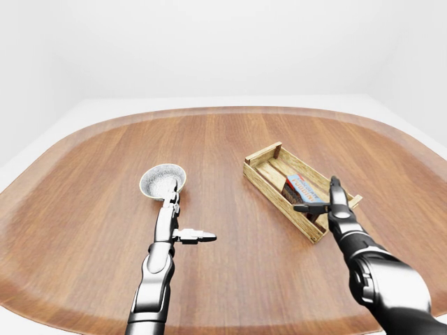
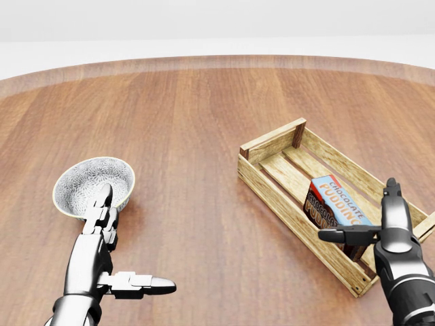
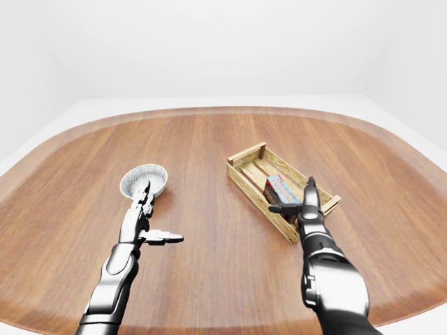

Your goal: Pick up the chocolate pudding and put it in the tray.

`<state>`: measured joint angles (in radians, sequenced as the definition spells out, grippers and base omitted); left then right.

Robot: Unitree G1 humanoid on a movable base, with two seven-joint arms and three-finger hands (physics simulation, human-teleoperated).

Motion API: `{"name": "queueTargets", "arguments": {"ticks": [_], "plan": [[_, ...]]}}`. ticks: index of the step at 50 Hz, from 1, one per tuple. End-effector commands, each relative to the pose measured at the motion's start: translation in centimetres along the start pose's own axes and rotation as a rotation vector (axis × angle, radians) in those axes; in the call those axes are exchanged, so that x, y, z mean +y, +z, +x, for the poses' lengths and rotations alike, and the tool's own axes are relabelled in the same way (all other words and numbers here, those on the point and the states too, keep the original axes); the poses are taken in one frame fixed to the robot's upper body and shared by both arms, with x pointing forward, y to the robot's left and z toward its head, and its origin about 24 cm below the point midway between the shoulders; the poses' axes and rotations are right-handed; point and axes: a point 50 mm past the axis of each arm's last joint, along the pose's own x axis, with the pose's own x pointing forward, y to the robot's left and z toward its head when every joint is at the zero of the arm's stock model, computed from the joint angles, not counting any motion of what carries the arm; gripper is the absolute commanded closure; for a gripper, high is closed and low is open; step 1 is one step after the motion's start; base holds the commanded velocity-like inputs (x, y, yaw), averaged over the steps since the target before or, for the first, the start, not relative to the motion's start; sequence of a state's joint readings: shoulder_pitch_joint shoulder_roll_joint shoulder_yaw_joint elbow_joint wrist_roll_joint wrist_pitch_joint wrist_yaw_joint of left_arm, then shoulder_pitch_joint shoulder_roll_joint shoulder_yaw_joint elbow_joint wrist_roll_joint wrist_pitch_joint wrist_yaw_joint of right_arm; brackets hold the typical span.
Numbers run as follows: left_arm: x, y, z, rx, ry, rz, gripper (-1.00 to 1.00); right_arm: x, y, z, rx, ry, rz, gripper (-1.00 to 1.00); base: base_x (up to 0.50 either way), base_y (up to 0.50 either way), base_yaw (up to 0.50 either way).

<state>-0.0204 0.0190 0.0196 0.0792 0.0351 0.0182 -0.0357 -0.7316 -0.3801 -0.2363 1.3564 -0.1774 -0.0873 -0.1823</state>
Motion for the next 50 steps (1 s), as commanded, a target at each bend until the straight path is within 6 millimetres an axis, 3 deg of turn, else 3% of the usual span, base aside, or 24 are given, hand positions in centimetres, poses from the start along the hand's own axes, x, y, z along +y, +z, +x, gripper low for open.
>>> {"name": "queueTargets", "arguments": {"ticks": [1,17,34,38,50], "plan": [[0.0,0.2,0.0,-0.015,-0.007,-0.014,-1.00,-0.9,1.8,0.4,-0.044,-0.024,0.027,-1.00,0.00,0.00,0.00],[0.0,0.2,0.0,-0.015,-0.007,-0.013,-1.00,-1.8,5.0,0.7,-0.116,-0.023,0.101,-1.00,0.00,0.00,0.00],[0.0,0.2,0.0,-0.015,-0.007,-0.013,-1.00,-4.3,12.1,0.5,-0.300,-0.010,0.170,-1.00,0.00,0.00,0.00],[0.0,0.2,0.0,-0.015,-0.007,-0.013,-1.00,-4.6,13.0,0.4,-0.323,-0.002,0.194,-1.00,0.00,0.00,0.00],[0.0,0.1,0.0,-0.009,-0.005,-0.017,-1.00,-6.8,18.7,-0.9,-0.488,0.027,0.244,-1.00,0.00,0.00,0.00]]}}
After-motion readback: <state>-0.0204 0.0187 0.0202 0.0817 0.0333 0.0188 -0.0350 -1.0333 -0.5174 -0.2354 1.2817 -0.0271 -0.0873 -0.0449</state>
